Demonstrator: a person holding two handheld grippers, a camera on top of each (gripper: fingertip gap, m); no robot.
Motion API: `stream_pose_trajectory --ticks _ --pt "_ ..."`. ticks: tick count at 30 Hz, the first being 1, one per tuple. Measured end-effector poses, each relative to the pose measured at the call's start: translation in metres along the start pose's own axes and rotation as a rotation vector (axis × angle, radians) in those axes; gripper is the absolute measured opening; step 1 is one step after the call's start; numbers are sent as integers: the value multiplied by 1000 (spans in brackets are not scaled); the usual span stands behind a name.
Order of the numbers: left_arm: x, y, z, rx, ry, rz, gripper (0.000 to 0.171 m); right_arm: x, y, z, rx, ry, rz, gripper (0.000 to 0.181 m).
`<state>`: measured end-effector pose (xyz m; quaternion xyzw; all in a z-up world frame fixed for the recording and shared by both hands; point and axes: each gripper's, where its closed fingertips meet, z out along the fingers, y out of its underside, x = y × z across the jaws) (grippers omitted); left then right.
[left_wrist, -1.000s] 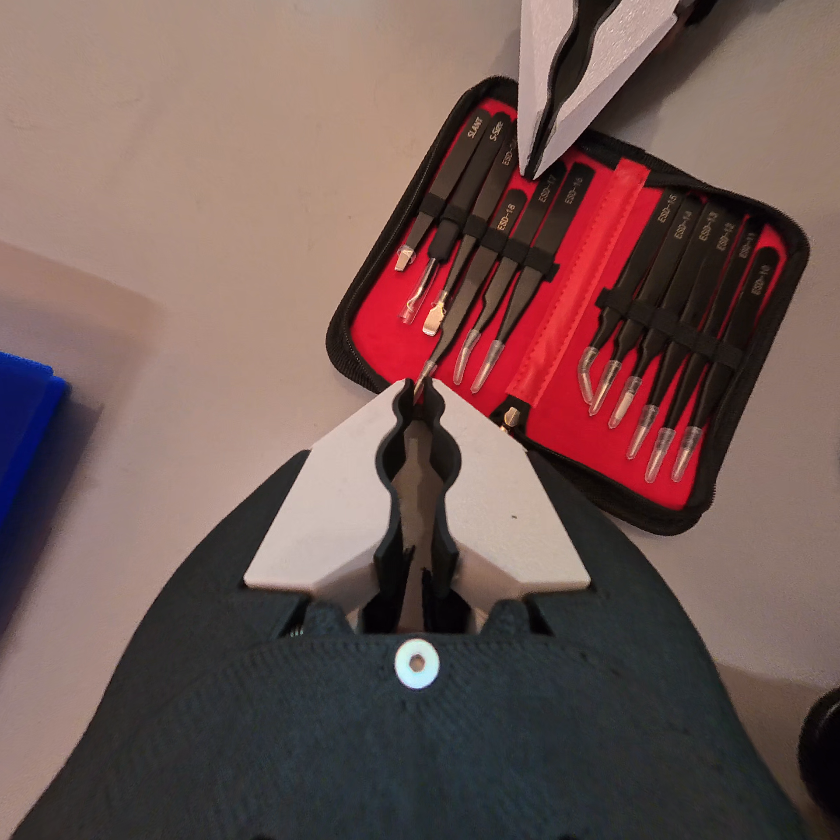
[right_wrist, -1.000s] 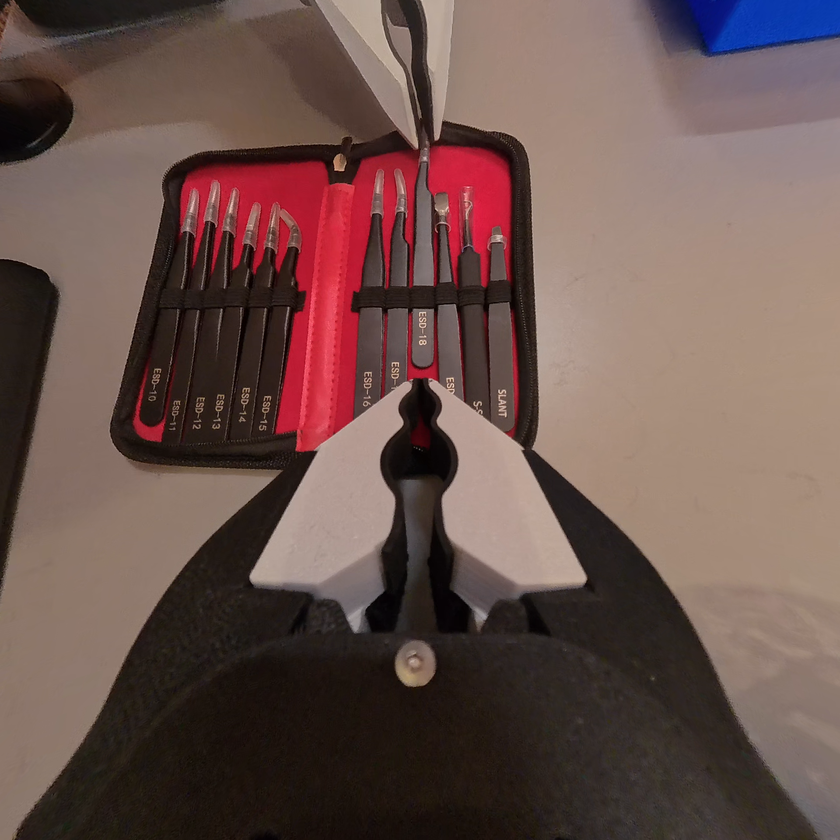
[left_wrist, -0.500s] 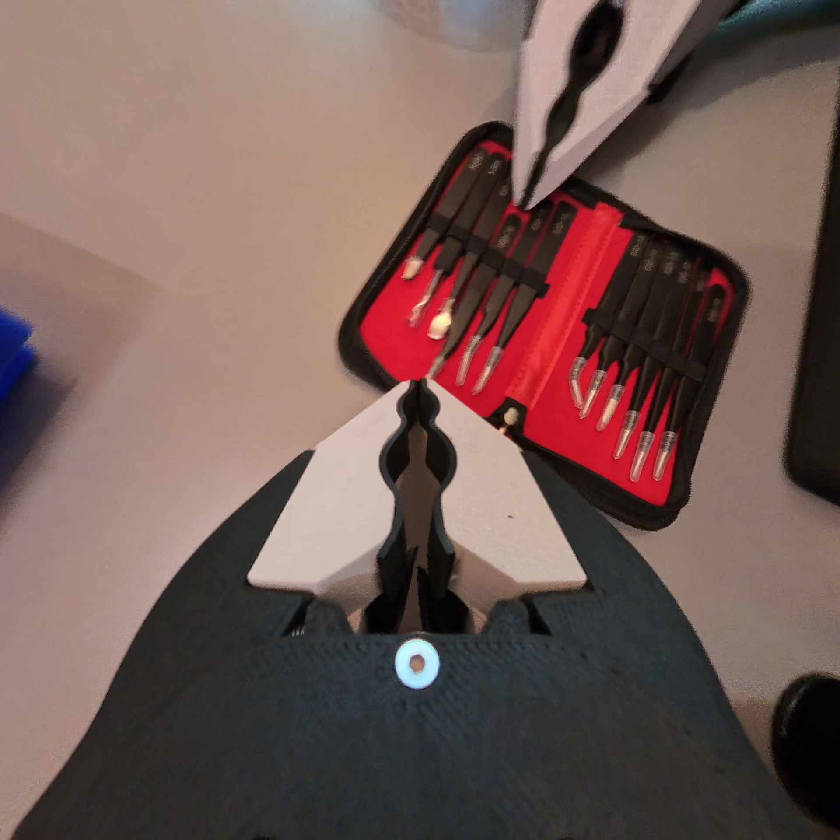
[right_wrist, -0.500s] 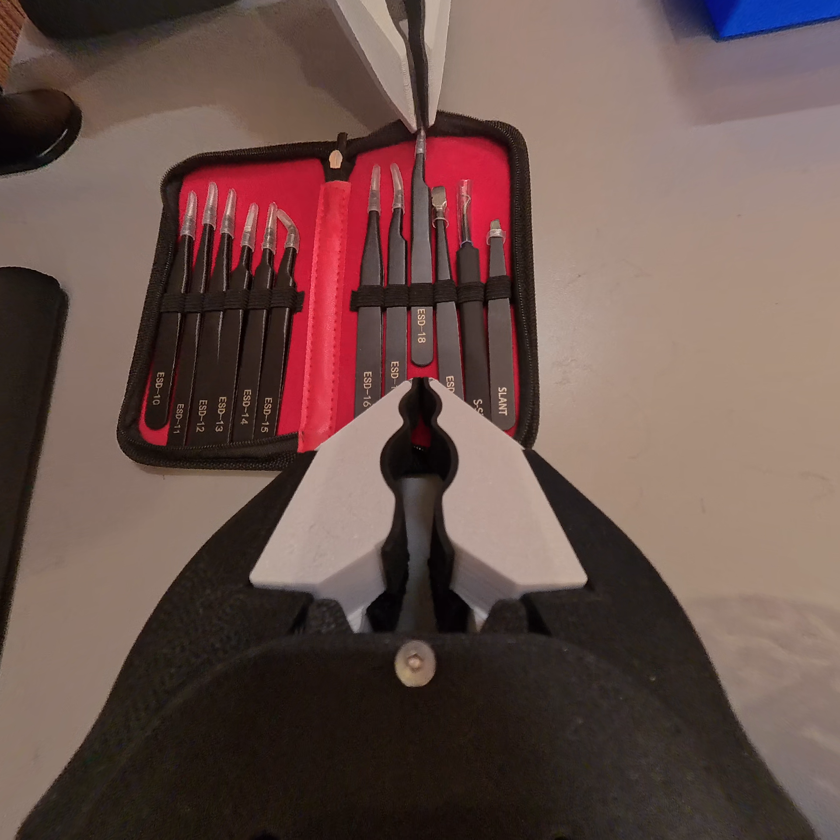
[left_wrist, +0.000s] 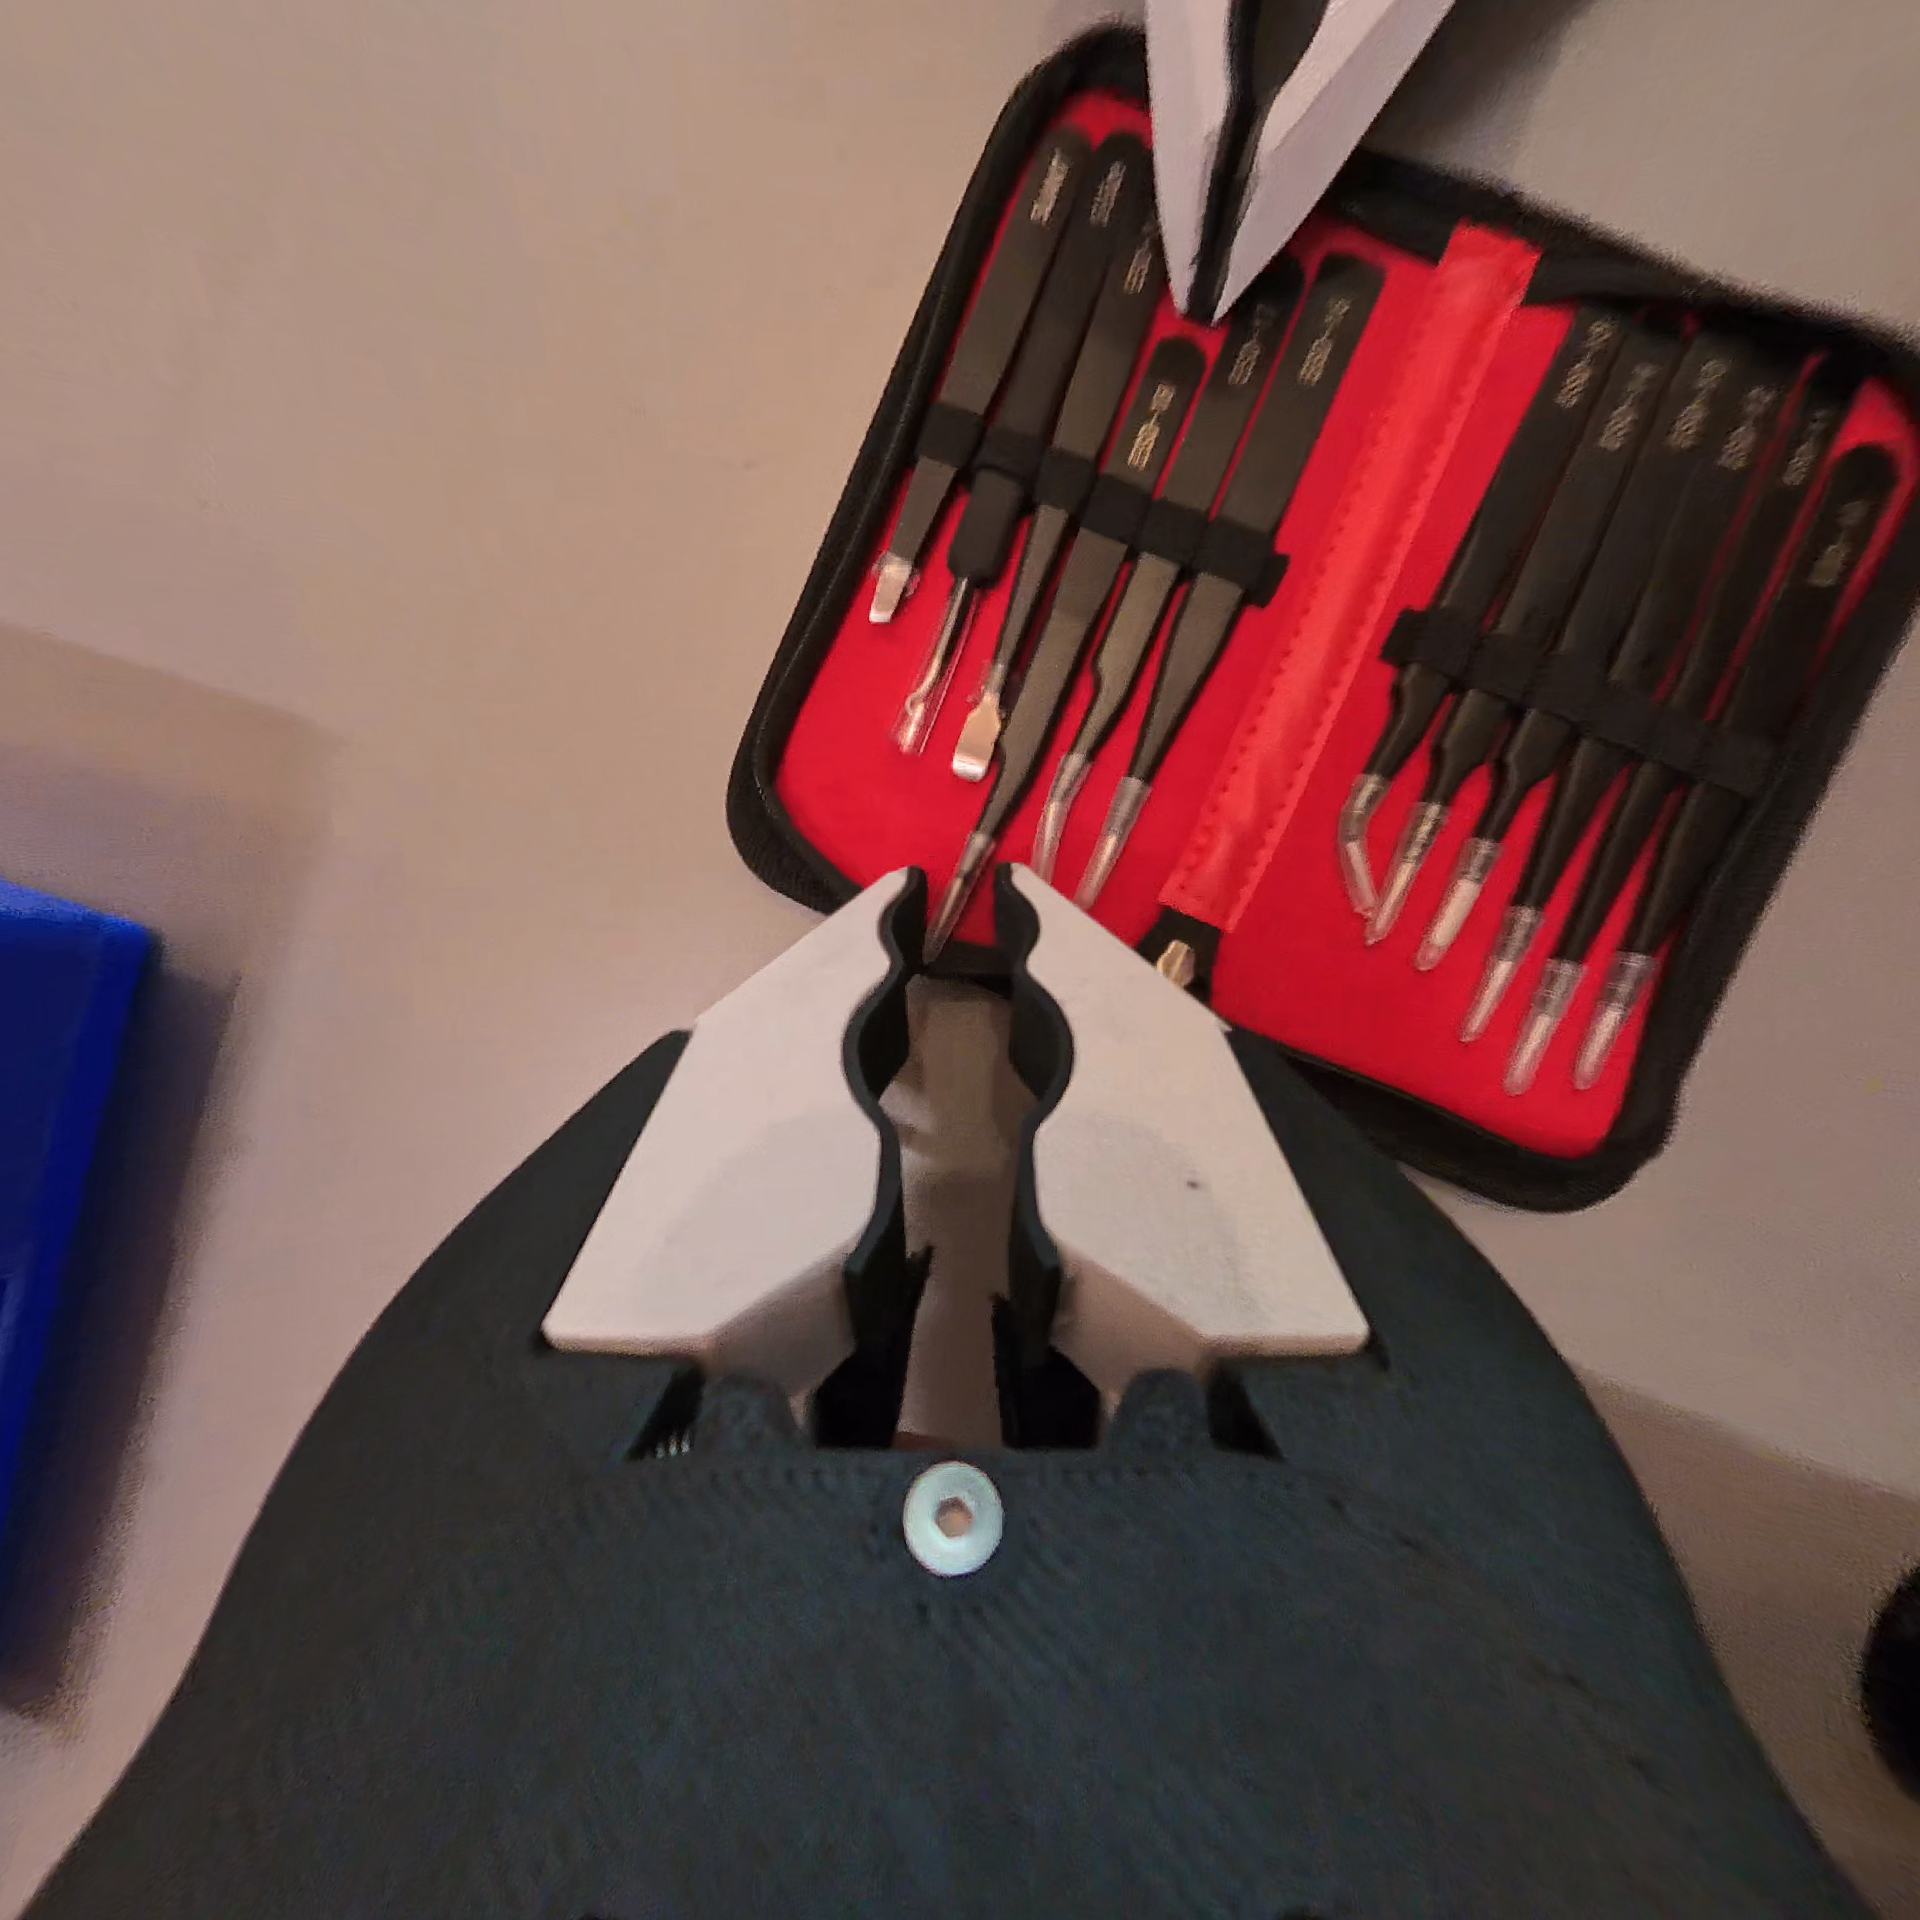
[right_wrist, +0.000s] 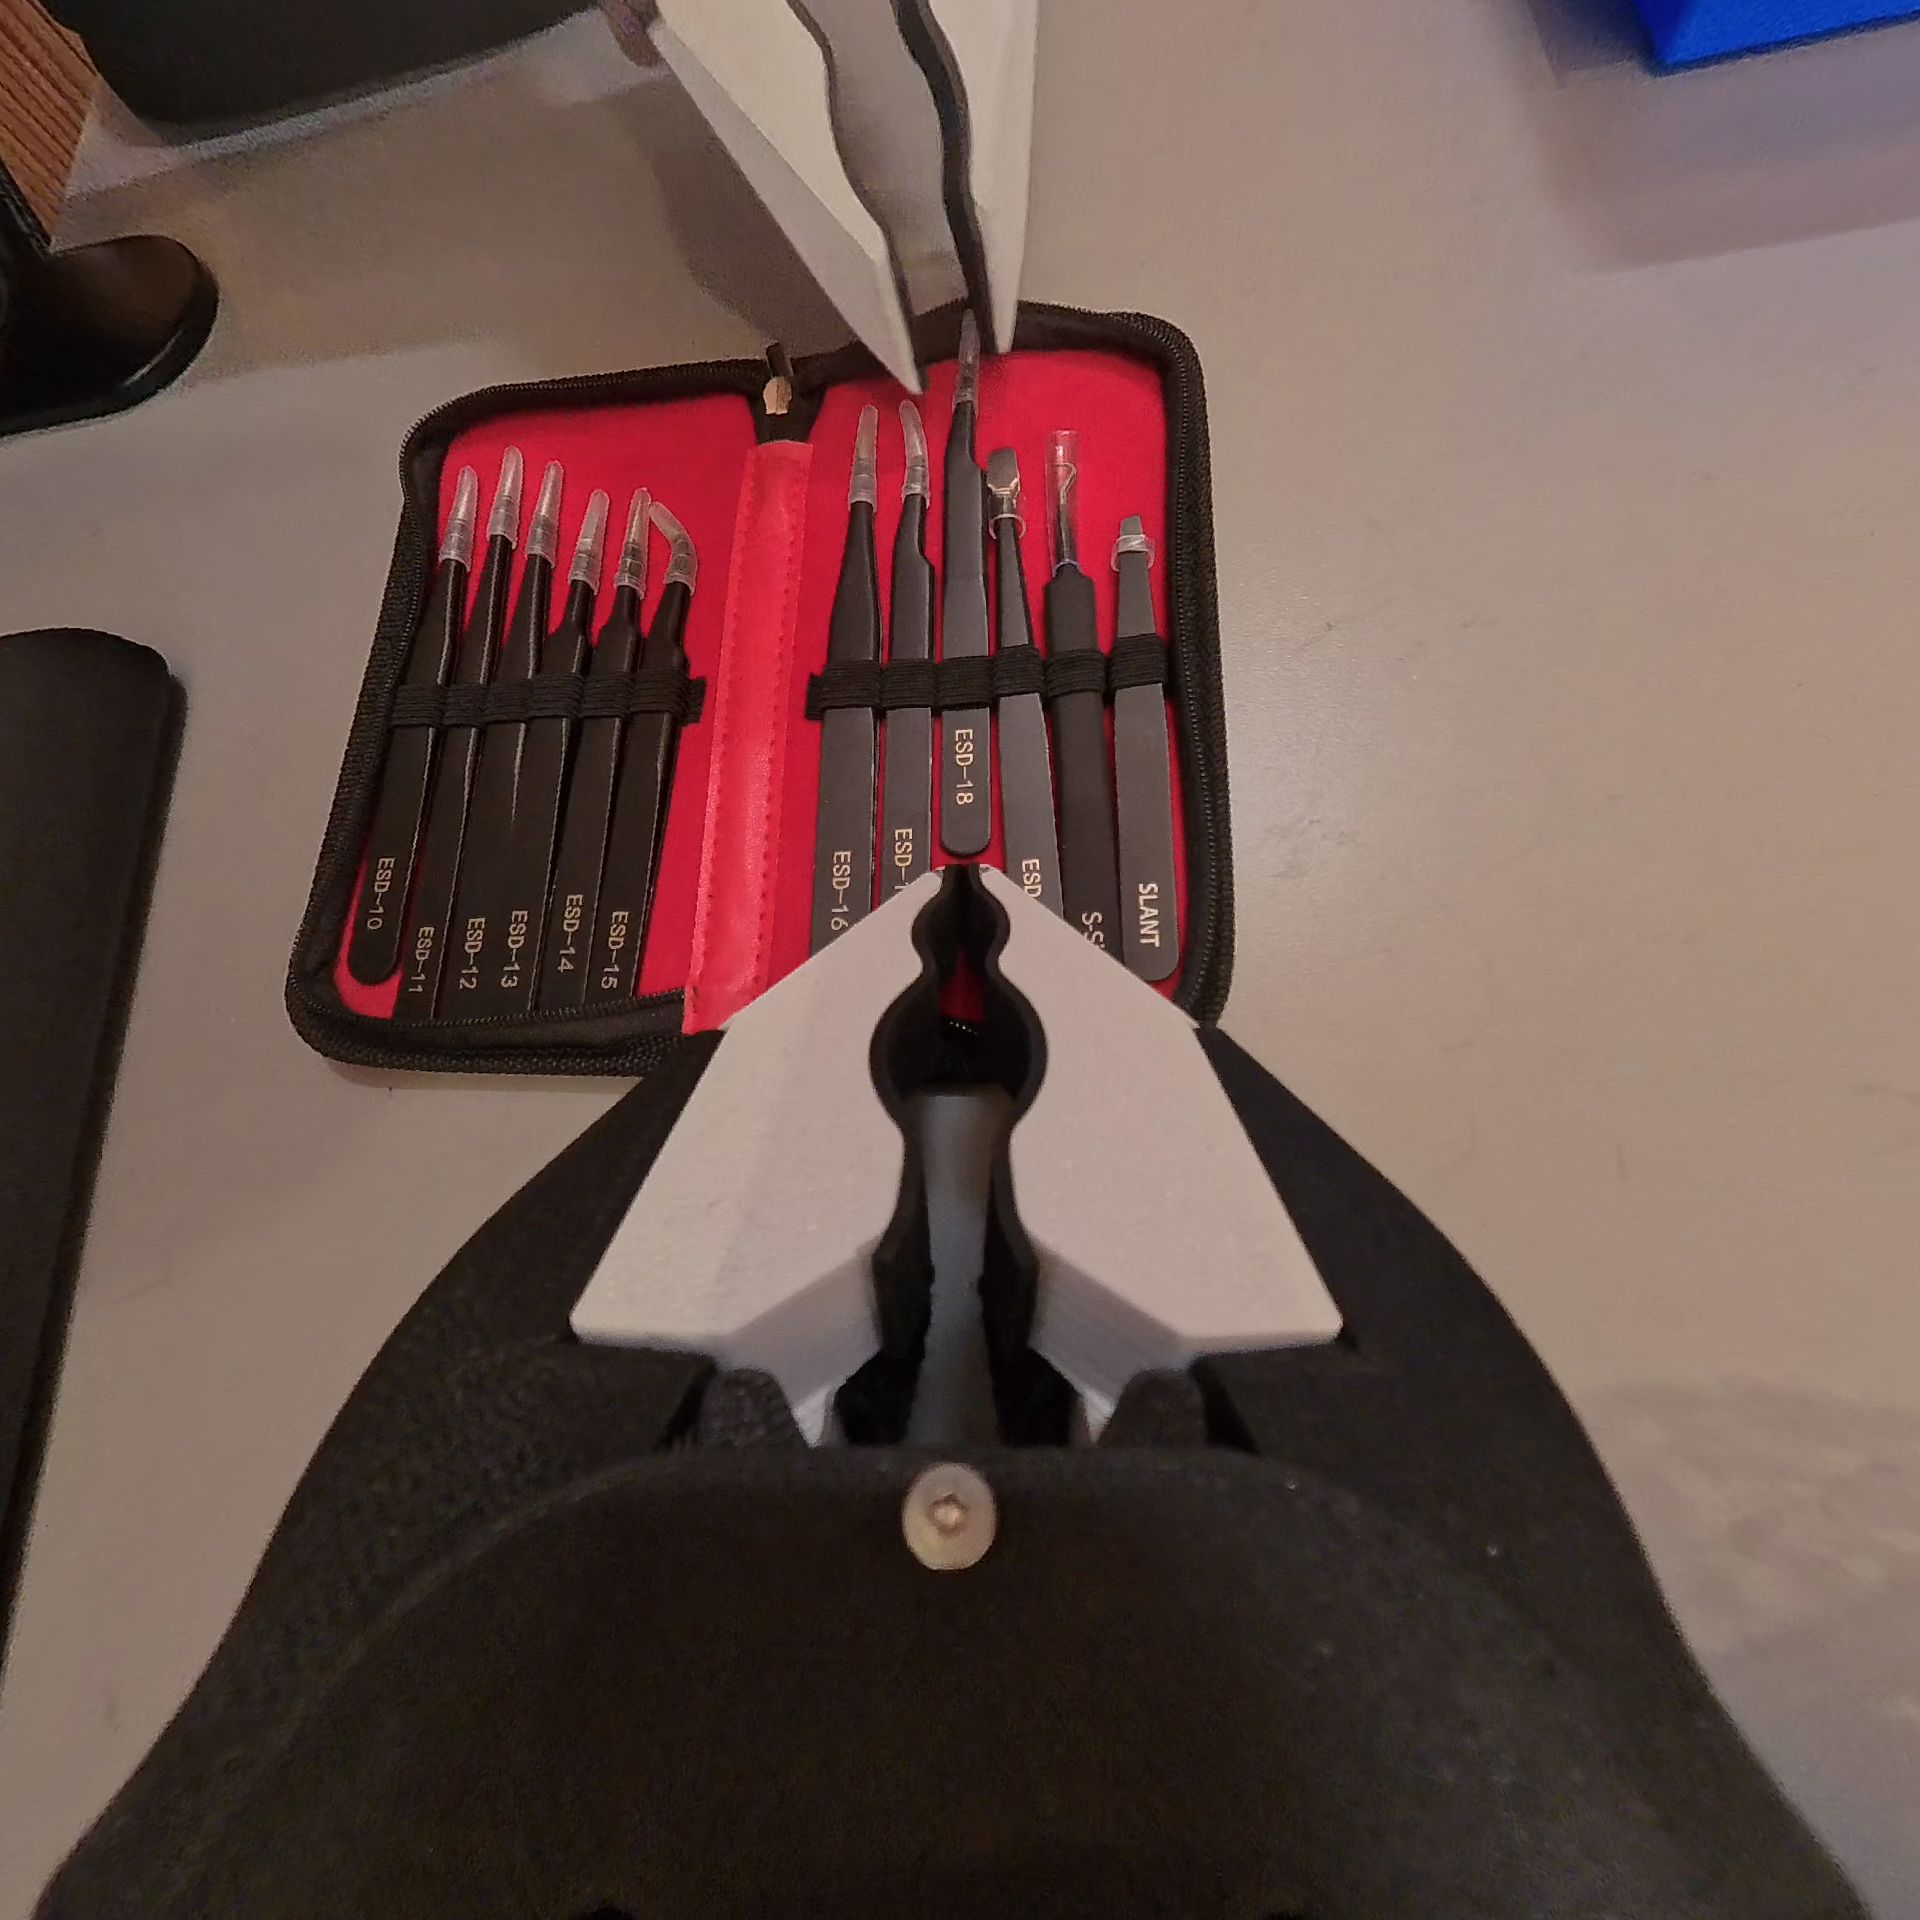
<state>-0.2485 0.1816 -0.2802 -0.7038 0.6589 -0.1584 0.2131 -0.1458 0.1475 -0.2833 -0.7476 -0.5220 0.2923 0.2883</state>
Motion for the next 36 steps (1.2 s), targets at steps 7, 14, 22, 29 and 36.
stream_pose_trajectory --ticks 7,14,22,29,36 --pt "5 -5 5 -17 56 31 2 0 0 0 -3 -5 5 0" --pt "-1 -7 -14 -46 89 35 2 0 1 0 -7 -12 13 0" --pt "-8 23 -49 -59 -20 -117 2 -1 0 -2 -1 -20 17 0" --pt "13 -17 -88 69 -241 -77 1 -6 -31 -31 140 66 -88 32" --pt "58 -78 -96 214 -164 -48 1 -41 -83 -66 218 352 -547 42"
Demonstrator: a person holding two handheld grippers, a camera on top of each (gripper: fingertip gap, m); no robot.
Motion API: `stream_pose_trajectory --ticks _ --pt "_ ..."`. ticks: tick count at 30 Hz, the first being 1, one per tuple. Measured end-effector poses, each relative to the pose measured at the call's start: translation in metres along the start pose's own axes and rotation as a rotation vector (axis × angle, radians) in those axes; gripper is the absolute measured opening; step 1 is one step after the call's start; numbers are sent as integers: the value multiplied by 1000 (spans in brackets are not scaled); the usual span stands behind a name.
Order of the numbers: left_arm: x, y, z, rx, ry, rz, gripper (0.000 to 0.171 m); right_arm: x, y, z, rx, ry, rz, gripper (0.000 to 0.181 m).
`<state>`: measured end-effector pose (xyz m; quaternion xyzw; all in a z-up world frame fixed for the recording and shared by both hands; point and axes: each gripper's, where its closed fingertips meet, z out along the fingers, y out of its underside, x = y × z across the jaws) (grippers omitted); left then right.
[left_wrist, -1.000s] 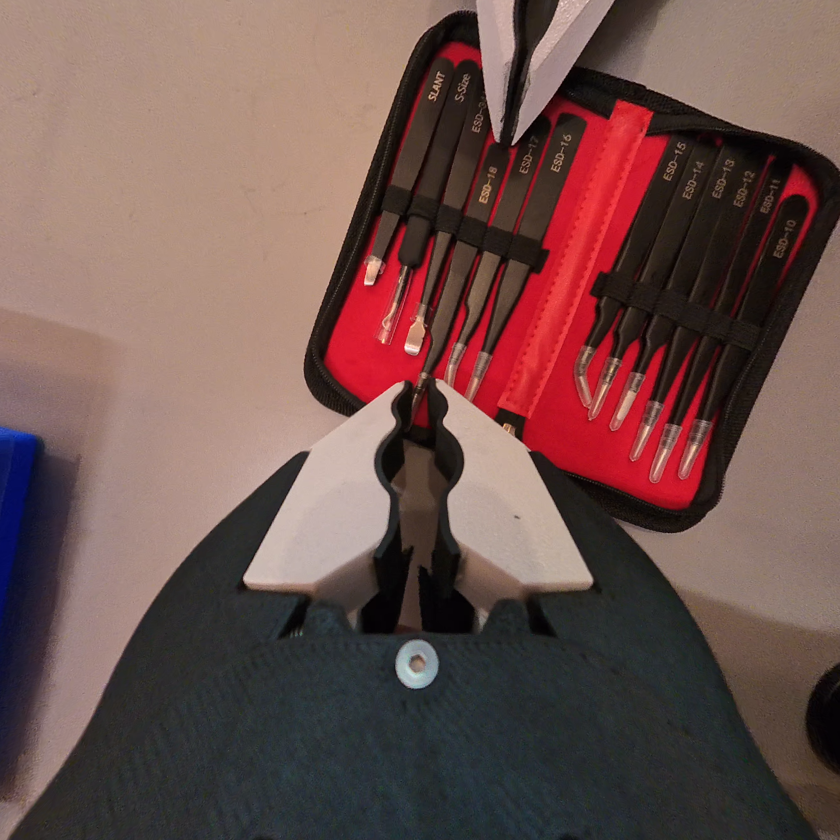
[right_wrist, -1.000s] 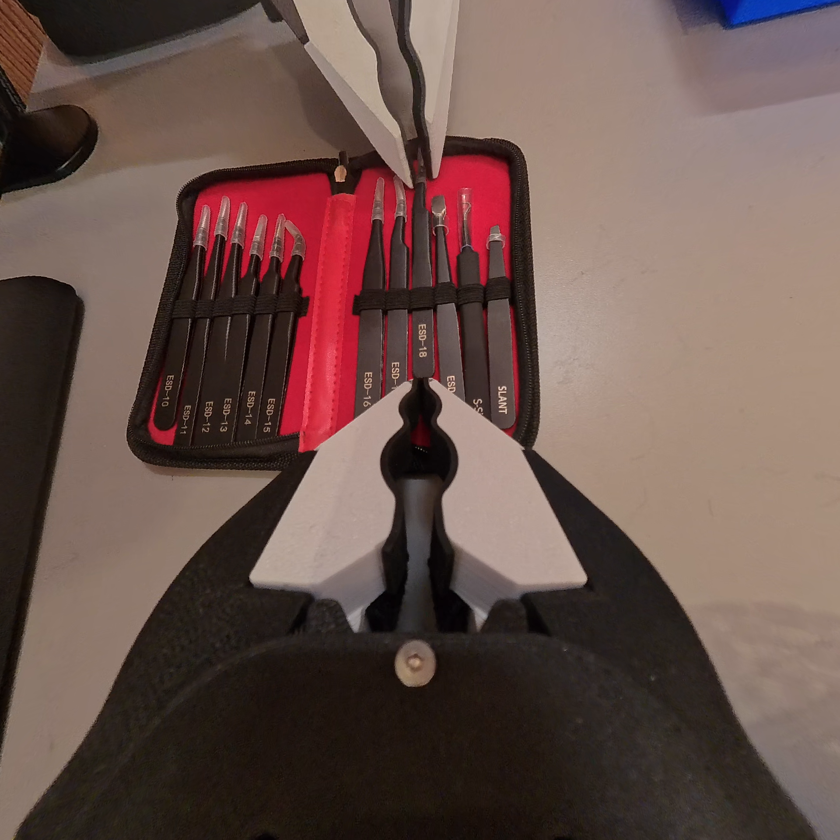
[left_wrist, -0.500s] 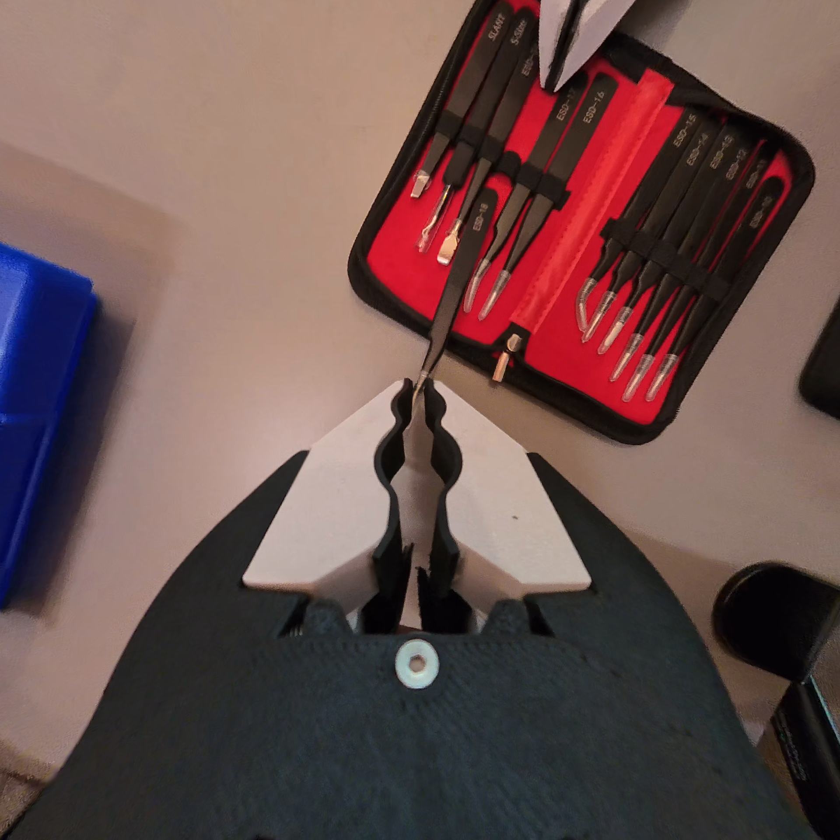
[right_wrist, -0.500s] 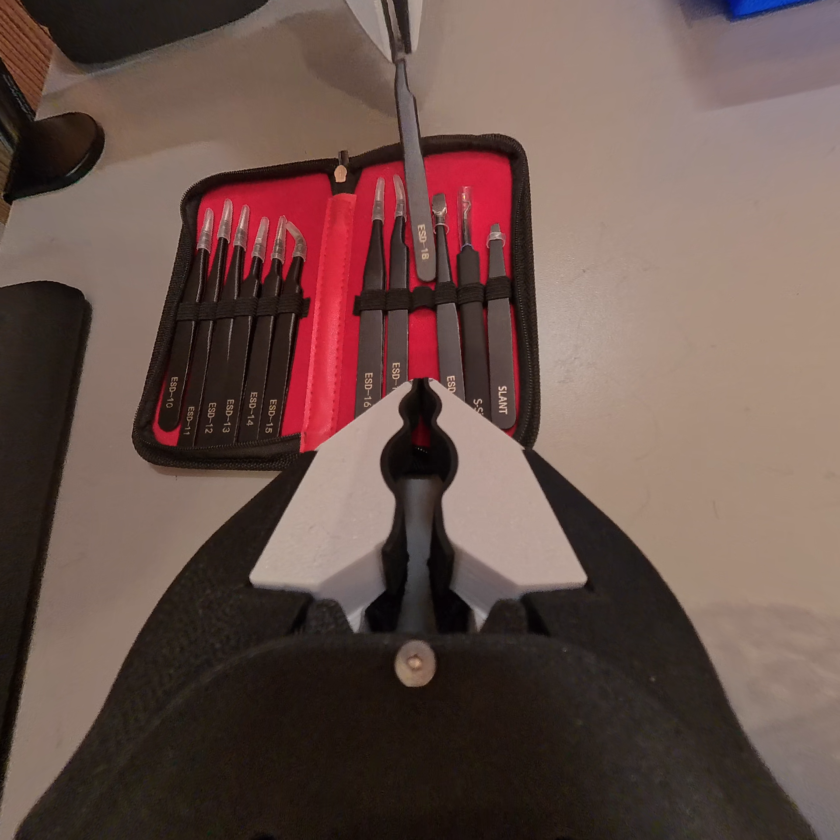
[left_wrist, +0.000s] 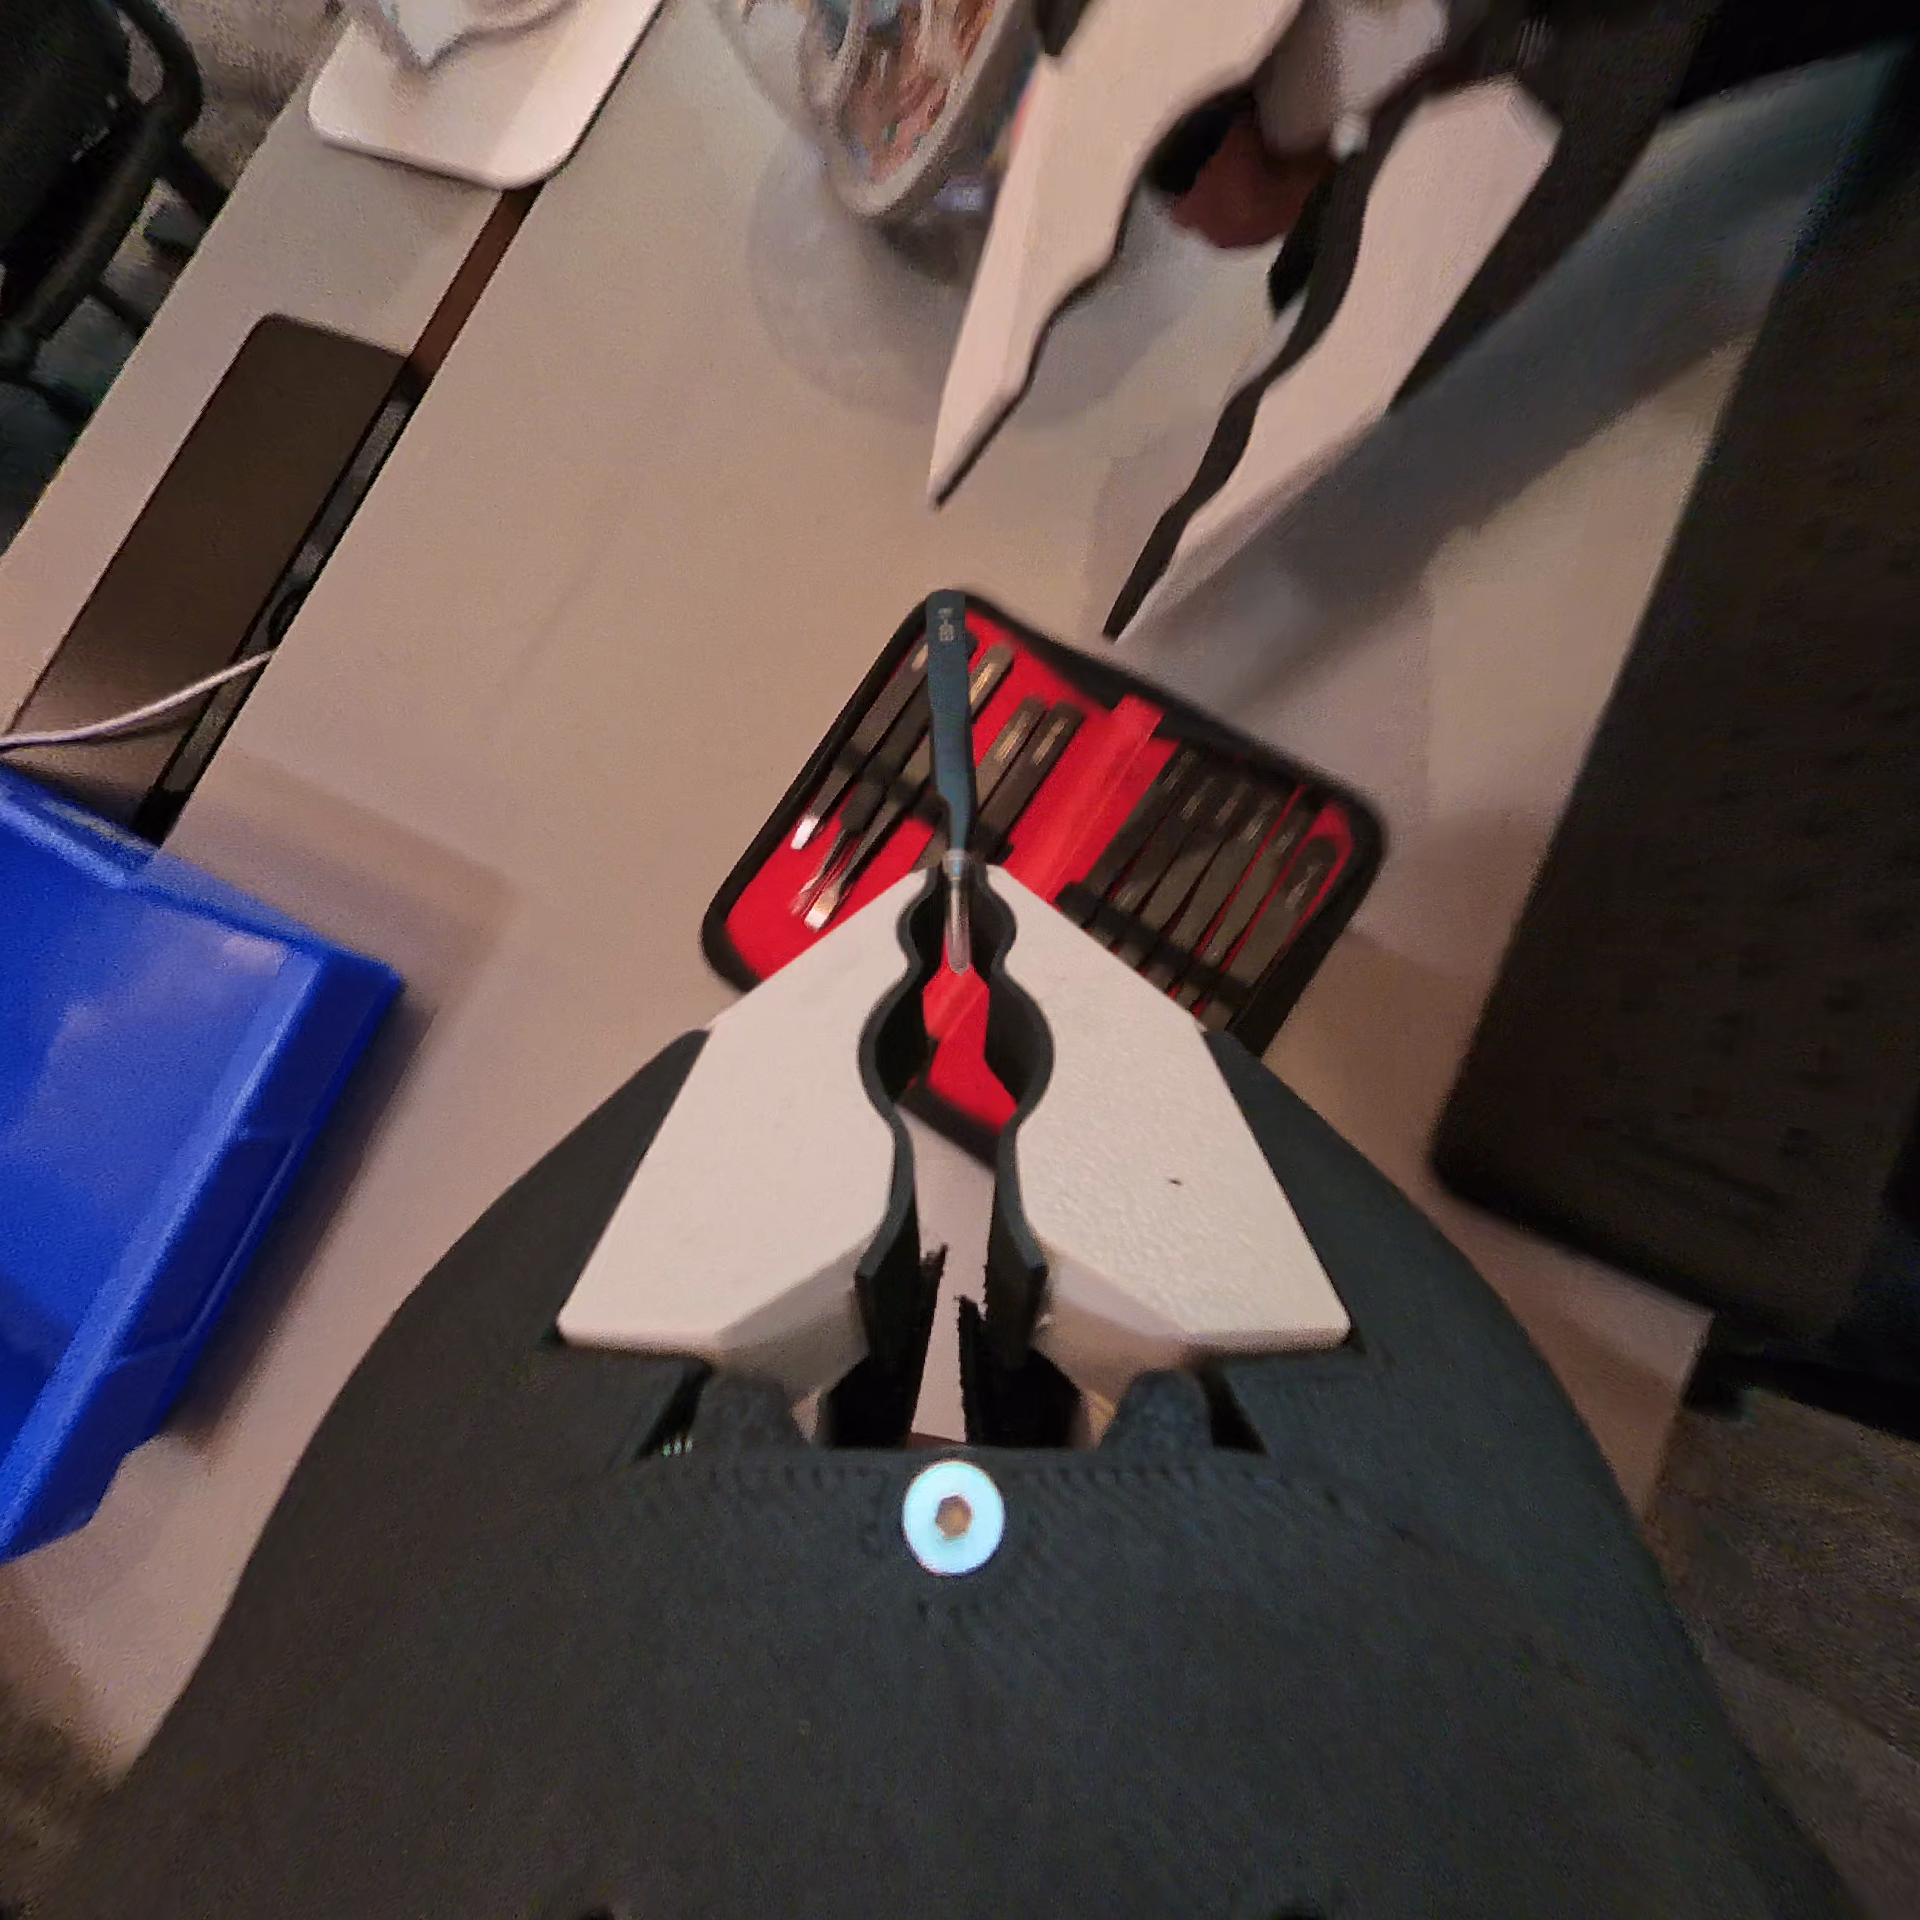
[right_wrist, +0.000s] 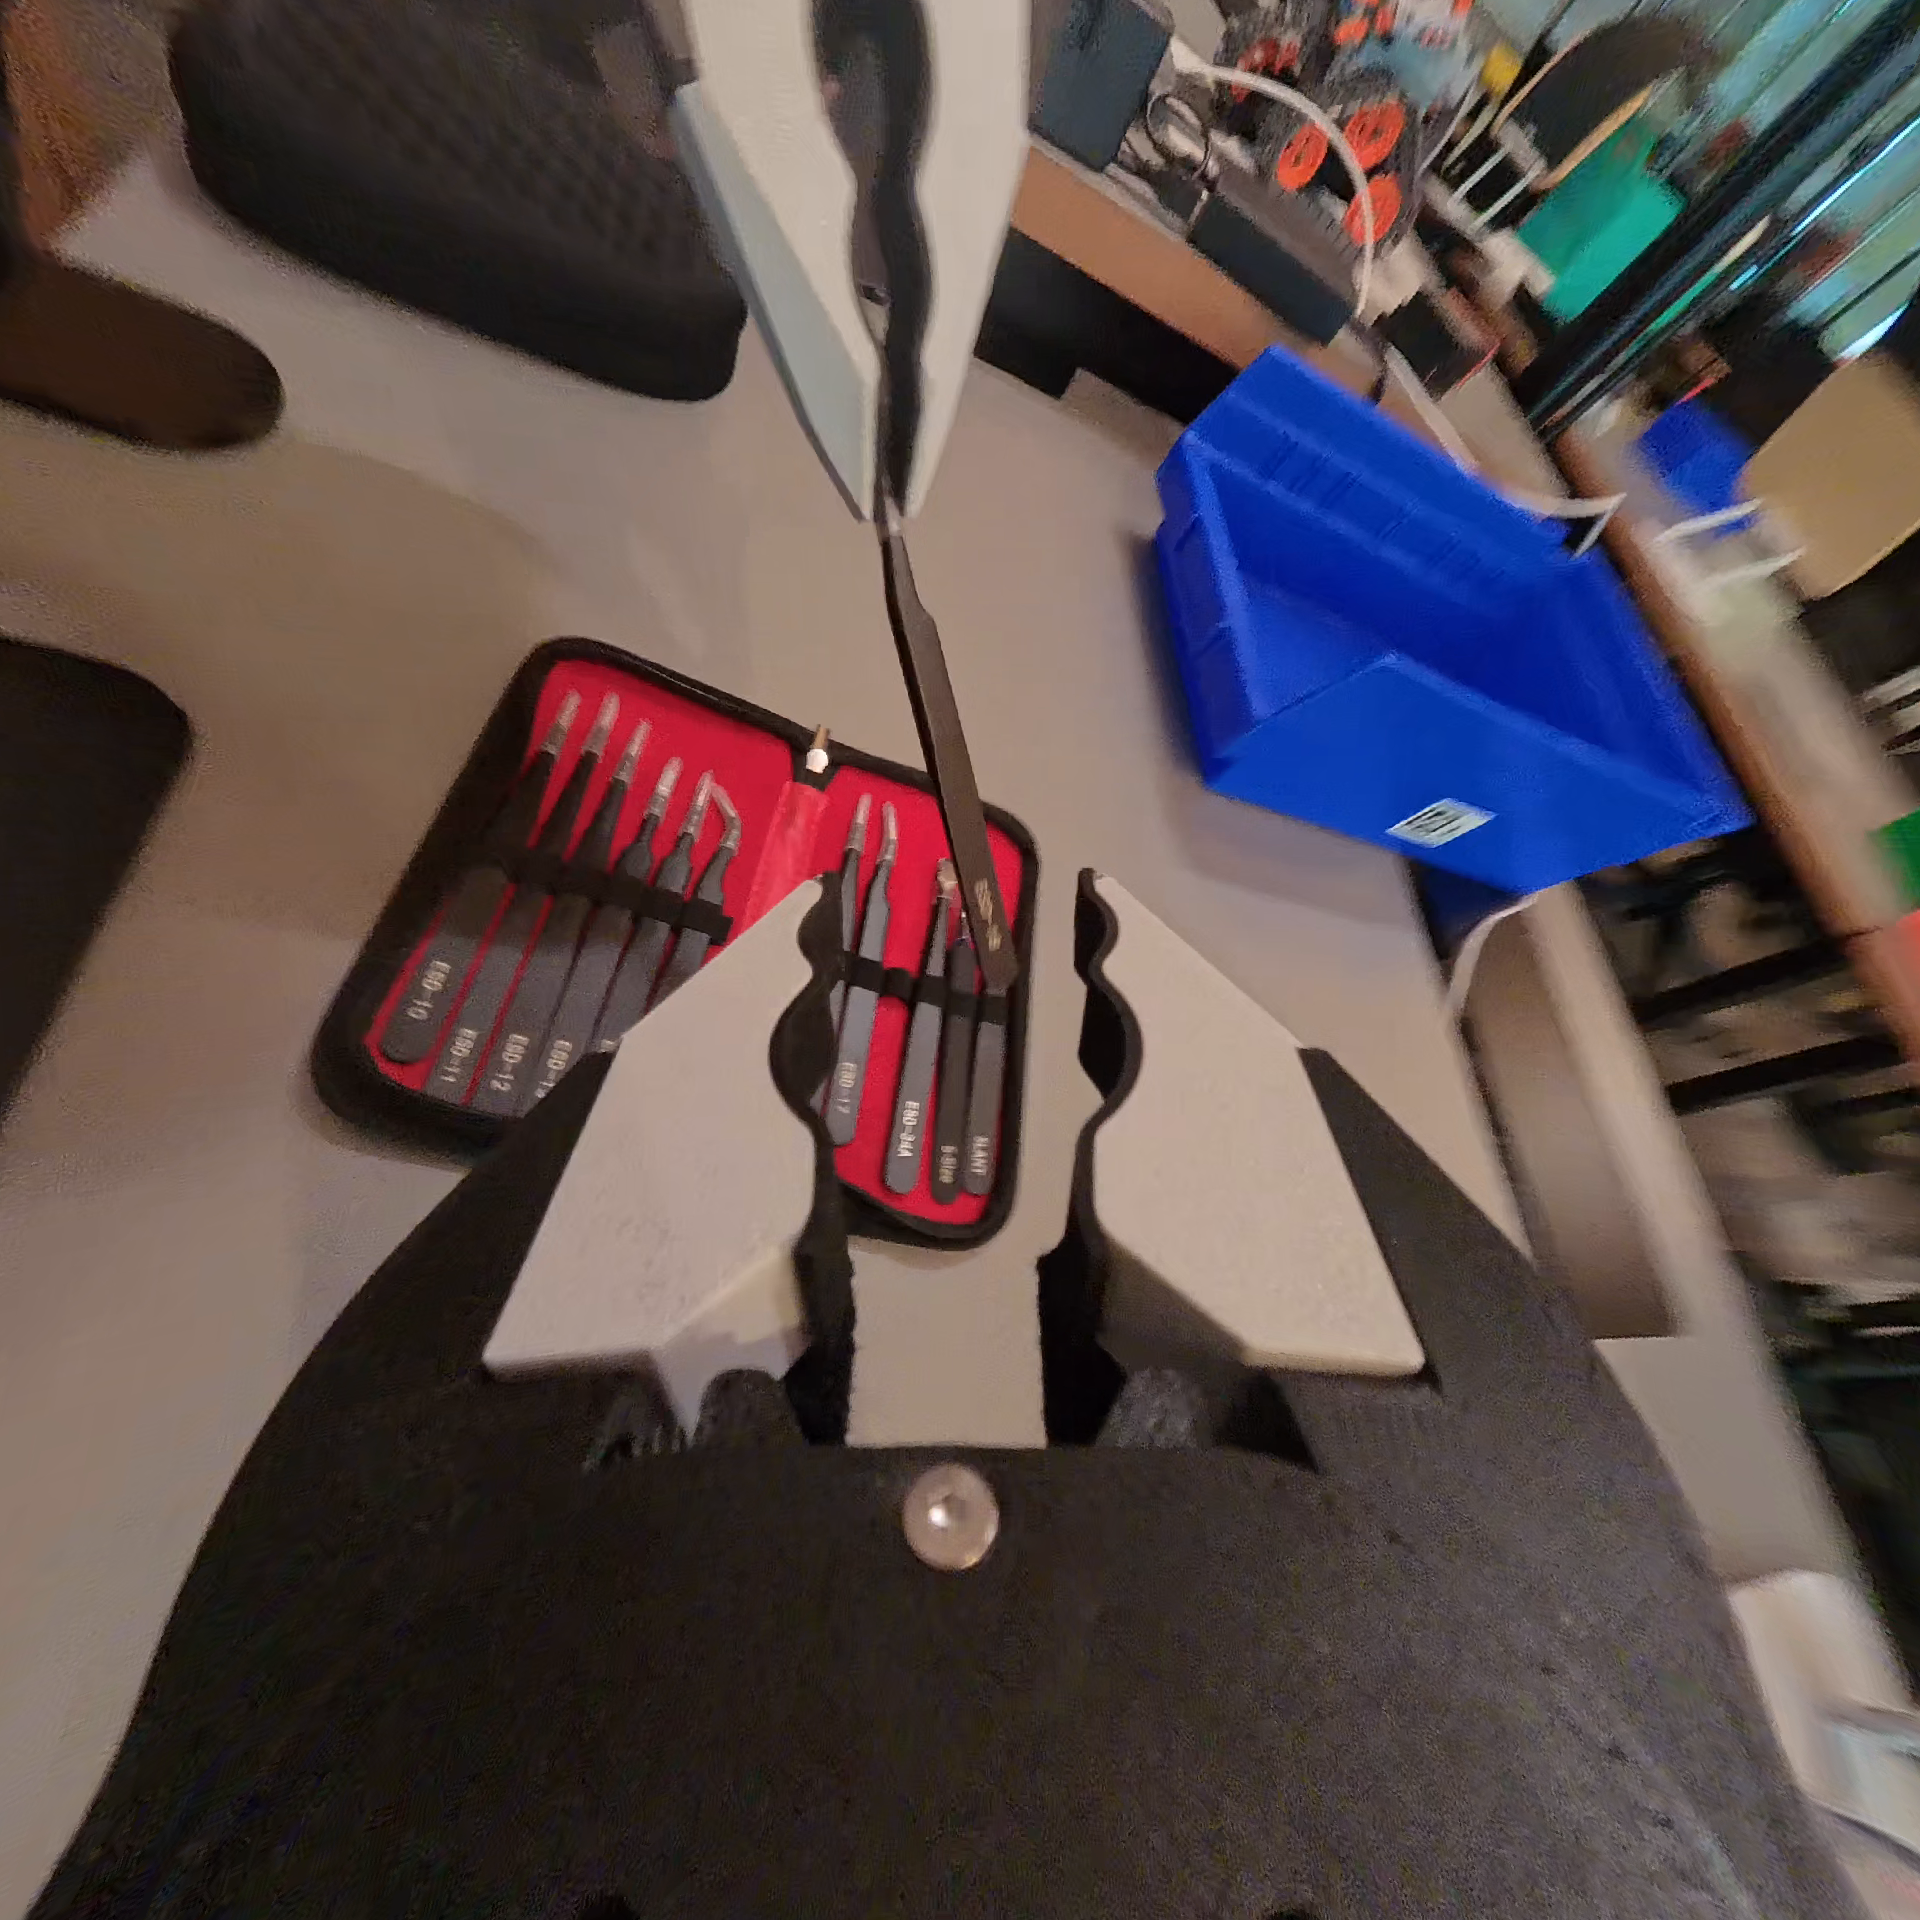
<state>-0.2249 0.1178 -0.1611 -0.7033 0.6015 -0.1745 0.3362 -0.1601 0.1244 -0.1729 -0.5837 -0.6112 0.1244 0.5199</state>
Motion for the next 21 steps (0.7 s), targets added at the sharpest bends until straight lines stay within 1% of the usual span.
stream_pose_trajectory --ticks 2,3,5,7,8,10,12,14,15,16,17,18,19,21 --pt "15 -19 4 93 68 -52 1 -2 -5 -6 -20 92 -153 38" --pt "25 -27 8 130 108 -74 1 -6 -6 -8 -23 118 -210 31" --pt "42 -36 19 172 165 -110 1 -10 1 -12 -63 154 -276 25" --pt "53 -46 28 221 216 -162 1 -14 8 -18 -82 174 -317 7" --pt "55 -49 32 246 230 -191 1 -17 12 -22 -89 165 -314 3" --pt "63 -56 38 281 257 -217 2 -24 19 -31 -94 119 -252 0" --pt "65 -61 42 298 221 -176 3 -31 27 -41 -92 25 -127 0" --pt "66 -62 46 271 175 -132 14 -36 35 -53 -79 -78 10 0" --pt "71 -65 47 270 172 -92 22 -39 40 -59 -80 -121 60 0" --pt "76 -70 49 276 176 -57 24 -40 42 -64 -73 -154 100 0" --pt "79 -72 54 251 161 -27 25 -42 44 -69 -65 -184 134 0" --pt "80 -72 60 219 141 7 24 -44 45 -72 -61 -208 161 0" --pt "82 -75 64 219 131 28 21 -45 47 -75 -61 -223 174 0" --pt "87 -85 69 252 150 38 16 -48 49 -80 -65 -250 182 0"
